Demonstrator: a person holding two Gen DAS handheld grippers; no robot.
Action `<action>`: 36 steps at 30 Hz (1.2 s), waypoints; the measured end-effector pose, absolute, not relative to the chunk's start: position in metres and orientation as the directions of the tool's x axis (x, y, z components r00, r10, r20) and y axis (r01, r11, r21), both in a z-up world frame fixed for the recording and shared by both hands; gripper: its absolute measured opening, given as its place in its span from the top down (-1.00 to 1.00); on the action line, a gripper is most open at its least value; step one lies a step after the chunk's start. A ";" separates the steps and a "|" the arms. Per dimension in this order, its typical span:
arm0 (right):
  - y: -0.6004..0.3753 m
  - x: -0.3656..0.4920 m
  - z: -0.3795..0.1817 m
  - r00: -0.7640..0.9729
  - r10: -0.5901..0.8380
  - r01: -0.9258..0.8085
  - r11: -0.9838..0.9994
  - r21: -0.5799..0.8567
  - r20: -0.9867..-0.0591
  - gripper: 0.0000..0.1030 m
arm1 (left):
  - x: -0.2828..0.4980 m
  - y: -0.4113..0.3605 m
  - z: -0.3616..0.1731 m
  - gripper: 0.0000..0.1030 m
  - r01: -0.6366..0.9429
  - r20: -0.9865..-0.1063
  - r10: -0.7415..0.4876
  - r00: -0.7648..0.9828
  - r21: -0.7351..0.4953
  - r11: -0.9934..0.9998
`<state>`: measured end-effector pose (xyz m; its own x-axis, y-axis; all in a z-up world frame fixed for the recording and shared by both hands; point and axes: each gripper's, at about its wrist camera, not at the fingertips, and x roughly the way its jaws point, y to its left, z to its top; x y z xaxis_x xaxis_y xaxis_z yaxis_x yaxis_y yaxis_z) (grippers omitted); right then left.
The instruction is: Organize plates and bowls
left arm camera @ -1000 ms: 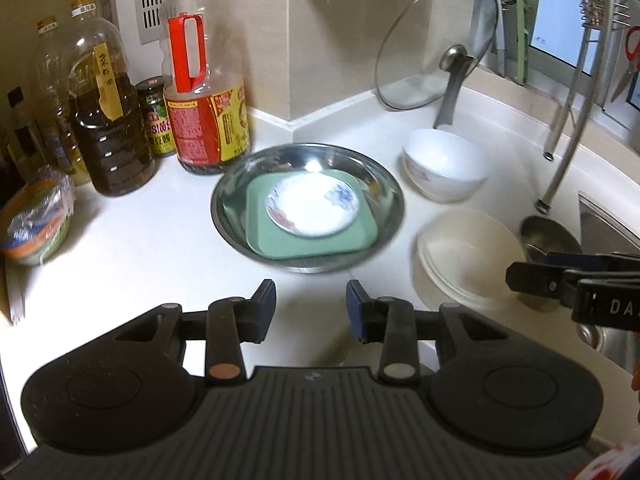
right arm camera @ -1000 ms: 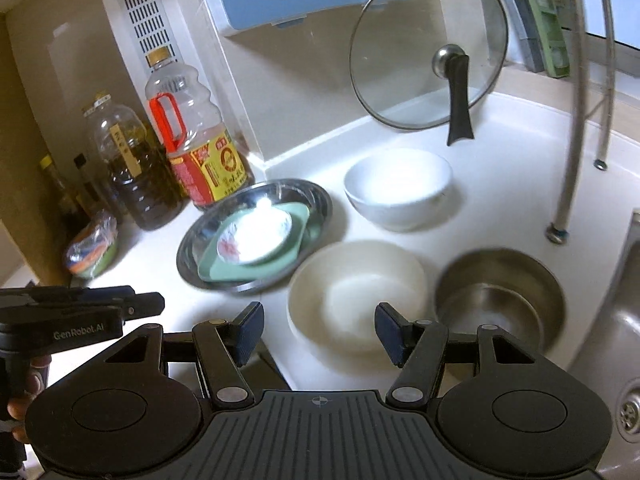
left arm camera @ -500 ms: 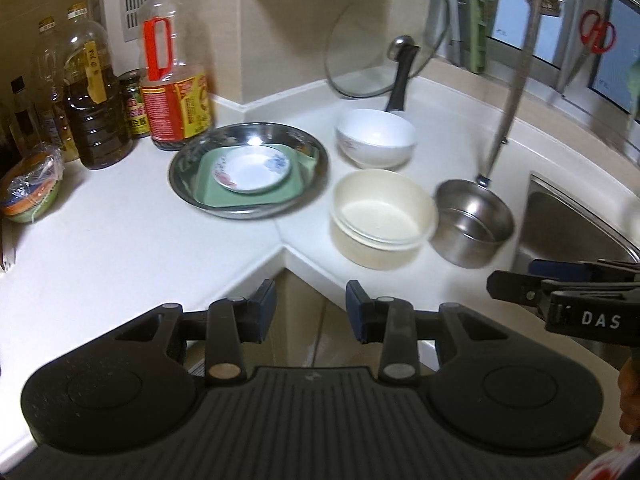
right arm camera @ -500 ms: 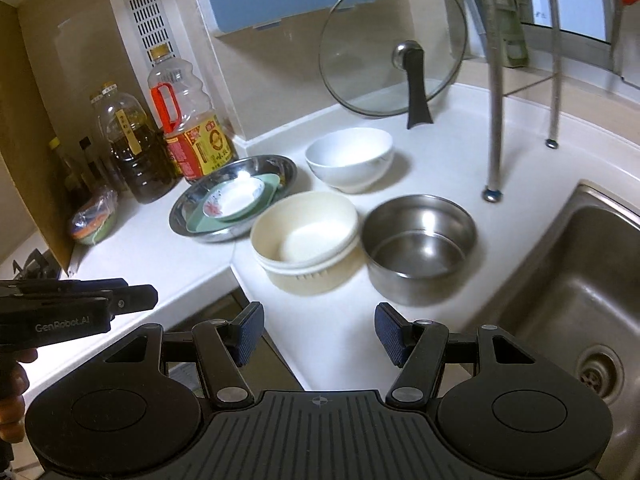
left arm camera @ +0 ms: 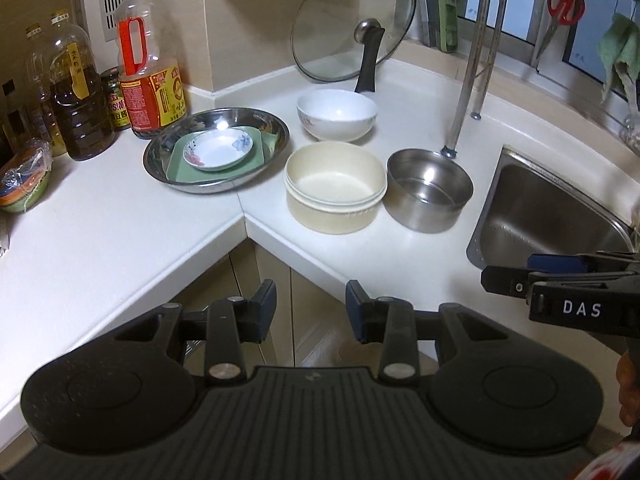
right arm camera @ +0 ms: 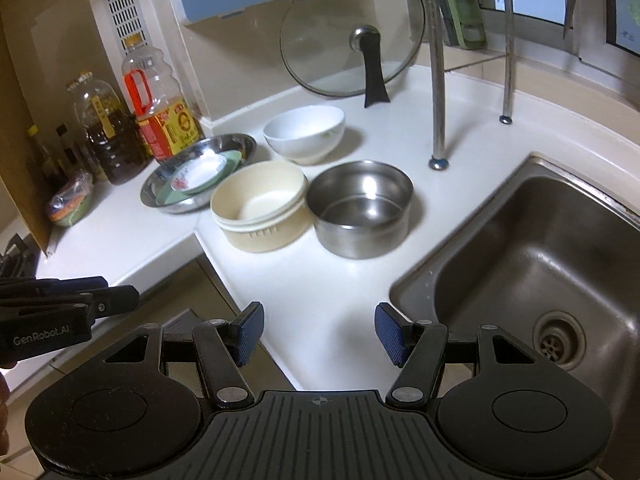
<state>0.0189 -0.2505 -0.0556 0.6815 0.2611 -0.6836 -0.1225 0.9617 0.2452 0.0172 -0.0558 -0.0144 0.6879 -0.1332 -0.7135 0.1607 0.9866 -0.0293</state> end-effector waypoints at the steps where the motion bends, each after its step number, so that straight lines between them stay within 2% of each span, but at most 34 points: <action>1: -0.251 0.018 -0.056 0.679 0.257 -0.118 0.963 0.242 -0.688 -0.20 | 0.017 -0.056 -0.015 0.34 0.161 -0.716 -0.132 0.686 -0.027 0.987; 36: -0.222 0.070 -0.071 0.620 0.236 -0.084 0.968 0.237 -0.748 -0.20 | 0.070 -0.030 -0.035 0.34 0.182 -0.772 -0.156 0.616 -0.054 0.982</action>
